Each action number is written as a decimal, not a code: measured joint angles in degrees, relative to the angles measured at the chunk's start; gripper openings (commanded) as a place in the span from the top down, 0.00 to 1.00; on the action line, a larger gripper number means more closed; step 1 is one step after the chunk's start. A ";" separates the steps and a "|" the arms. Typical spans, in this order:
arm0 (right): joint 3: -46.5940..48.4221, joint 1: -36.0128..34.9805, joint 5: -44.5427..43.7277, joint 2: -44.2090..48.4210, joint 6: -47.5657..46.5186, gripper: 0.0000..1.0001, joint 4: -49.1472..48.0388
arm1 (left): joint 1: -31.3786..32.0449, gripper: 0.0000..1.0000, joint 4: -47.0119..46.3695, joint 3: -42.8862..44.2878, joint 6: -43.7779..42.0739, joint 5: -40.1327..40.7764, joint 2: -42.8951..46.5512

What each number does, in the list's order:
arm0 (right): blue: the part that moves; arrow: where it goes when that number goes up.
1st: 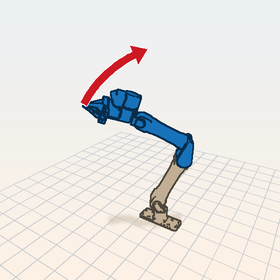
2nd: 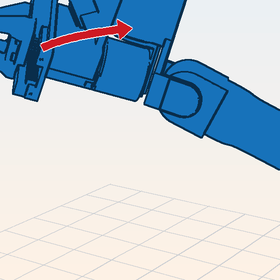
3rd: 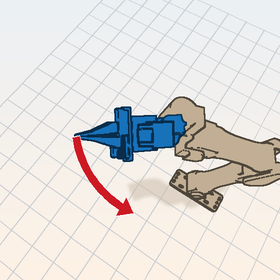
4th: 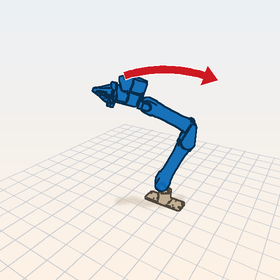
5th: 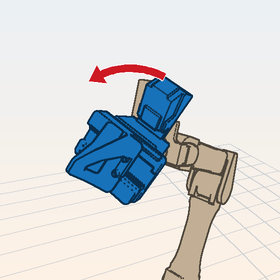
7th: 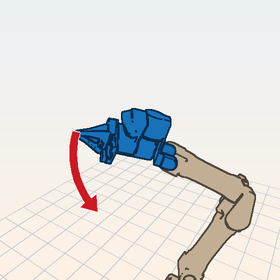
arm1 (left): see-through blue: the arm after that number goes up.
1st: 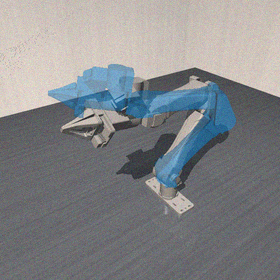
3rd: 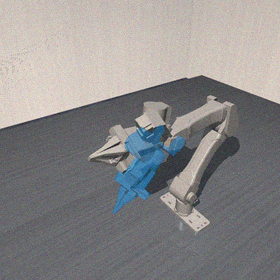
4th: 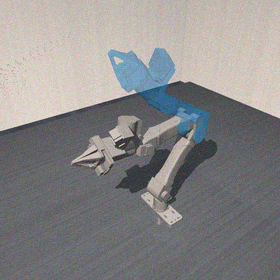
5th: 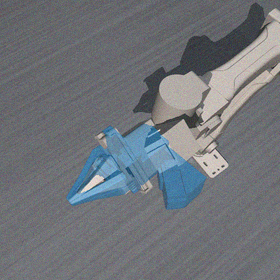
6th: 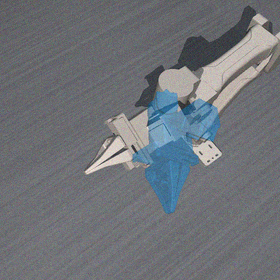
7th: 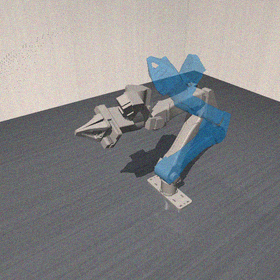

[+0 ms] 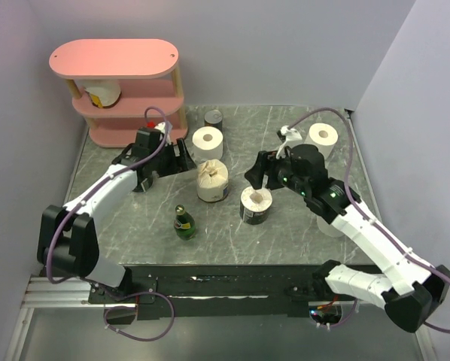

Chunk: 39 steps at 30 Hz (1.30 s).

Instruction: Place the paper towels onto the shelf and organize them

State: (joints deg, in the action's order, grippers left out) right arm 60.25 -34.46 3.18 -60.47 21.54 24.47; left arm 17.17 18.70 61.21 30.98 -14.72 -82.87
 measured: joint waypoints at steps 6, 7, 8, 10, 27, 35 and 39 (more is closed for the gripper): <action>-1.29 0.00 -1.29 6.32 -0.28 0.22 -1.36 | 2.64 0.16 -0.90 2.56 0.13 1.11 -5.29; -1.44 0.00 -1.49 7.21 -0.37 0.21 -1.40 | 2.95 0.17 -1.18 2.69 0.15 1.18 -6.03; -1.57 0.00 -1.66 8.13 -0.42 0.22 -1.40 | 3.19 0.17 -1.44 2.80 0.13 1.44 -6.78; -1.81 0.00 -1.88 9.64 -0.44 0.22 -1.55 | 3.52 0.18 -1.86 2.84 0.15 1.64 -8.41; -2.60 0.00 -3.58 11.30 -0.61 0.22 -2.25 | 7.37 0.10 -3.82 5.73 0.74 5.60 -13.33; -2.60 0.00 -3.85 11.39 -0.92 0.22 -2.25 | 7.56 0.09 -3.50 6.43 0.98 4.81 -13.38; -2.62 0.00 -4.04 11.85 -1.05 0.22 -2.23 | 7.67 0.11 -4.07 6.43 1.18 4.09 -13.35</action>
State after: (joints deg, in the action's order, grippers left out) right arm 57.63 -34.46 -0.86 -48.62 20.49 22.24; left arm 24.84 14.63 67.64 32.16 -10.63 -96.23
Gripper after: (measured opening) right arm 0.784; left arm 0.904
